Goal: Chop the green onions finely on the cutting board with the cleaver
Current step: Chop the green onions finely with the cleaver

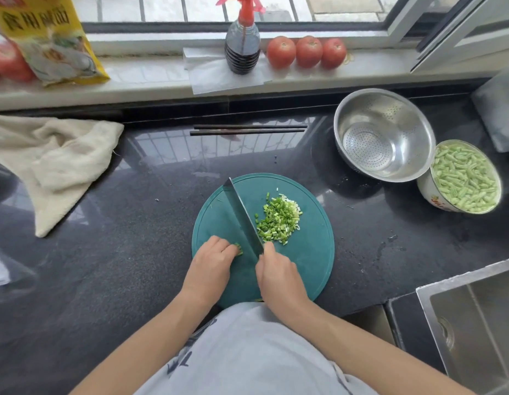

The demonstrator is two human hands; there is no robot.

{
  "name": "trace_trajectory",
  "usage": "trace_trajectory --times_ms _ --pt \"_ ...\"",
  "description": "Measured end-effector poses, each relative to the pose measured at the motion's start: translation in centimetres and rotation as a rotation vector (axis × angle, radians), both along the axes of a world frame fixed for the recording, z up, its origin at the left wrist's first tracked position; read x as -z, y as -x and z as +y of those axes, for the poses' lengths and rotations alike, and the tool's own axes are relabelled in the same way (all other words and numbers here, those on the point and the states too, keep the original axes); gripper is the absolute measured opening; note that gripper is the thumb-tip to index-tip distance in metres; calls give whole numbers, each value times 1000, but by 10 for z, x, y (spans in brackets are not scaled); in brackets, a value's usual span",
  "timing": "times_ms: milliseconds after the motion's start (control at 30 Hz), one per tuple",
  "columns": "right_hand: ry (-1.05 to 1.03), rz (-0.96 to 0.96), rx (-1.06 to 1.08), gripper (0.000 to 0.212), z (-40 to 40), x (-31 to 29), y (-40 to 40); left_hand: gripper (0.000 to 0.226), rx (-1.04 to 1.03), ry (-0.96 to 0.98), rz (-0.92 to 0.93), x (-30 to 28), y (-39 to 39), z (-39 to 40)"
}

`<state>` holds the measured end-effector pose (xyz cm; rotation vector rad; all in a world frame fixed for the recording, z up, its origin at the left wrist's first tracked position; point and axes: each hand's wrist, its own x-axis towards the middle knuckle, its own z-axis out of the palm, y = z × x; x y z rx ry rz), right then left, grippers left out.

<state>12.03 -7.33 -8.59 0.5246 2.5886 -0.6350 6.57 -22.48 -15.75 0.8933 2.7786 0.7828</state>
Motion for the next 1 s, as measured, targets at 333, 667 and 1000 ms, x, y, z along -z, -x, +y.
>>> trace_trajectory --times_ms 333,667,1000 --pt "56 -126 -46 12 5 -7 -40 19 -26 8 -66 -2 1 0" --pt "2 0 -20 11 -24 8 -3 25 6 25 -50 2 4 -1" --pt "65 -43 20 12 2 -16 -50 9 -58 -66 -75 -10 -7 -12"
